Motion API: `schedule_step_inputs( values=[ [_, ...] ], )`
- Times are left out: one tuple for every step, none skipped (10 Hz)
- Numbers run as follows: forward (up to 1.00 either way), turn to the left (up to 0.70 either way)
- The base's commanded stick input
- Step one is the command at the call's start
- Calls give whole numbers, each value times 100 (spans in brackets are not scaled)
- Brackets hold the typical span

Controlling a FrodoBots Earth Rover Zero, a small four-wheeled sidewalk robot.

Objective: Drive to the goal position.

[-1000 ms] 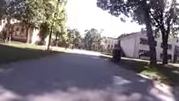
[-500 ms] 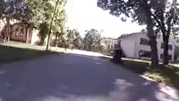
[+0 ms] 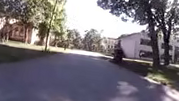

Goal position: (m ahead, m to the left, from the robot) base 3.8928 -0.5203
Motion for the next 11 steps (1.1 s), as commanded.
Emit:
schedule_step_inputs(
  values=[
    [45, 0],
    [45, 0],
    [45, 0],
    [45, 0],
    [45, 0],
    [45, 0],
    [45, 0],
    [45, 0],
    [45, 0],
    [45, 0],
    [45, 0]
  ],
)
